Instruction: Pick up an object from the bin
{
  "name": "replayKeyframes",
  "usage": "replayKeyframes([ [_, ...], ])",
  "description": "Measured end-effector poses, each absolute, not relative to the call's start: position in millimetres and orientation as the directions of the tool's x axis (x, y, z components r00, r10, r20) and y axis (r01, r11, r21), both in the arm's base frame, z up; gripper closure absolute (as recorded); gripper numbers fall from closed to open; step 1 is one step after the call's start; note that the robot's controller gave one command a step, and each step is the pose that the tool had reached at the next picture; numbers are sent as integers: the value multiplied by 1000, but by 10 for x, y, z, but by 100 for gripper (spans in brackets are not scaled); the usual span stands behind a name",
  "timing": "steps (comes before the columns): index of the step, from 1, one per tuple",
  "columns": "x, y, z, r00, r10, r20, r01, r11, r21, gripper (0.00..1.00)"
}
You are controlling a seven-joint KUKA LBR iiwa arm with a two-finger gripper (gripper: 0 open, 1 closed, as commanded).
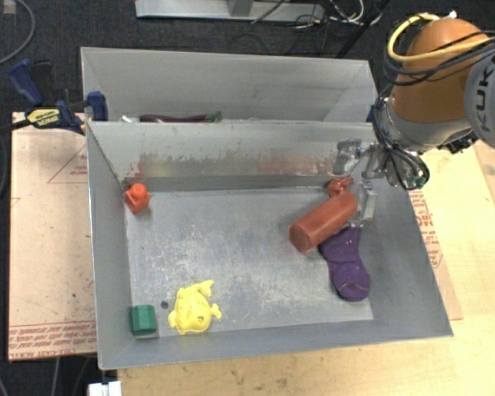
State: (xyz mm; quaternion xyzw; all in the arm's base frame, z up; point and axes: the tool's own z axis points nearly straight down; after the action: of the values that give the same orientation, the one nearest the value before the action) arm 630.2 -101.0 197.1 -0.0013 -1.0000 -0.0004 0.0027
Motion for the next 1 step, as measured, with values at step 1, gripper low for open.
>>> replayKeyframes([
  [1,6315,-1008,2021,-1000,1,-2,1,1000,0,0],
])
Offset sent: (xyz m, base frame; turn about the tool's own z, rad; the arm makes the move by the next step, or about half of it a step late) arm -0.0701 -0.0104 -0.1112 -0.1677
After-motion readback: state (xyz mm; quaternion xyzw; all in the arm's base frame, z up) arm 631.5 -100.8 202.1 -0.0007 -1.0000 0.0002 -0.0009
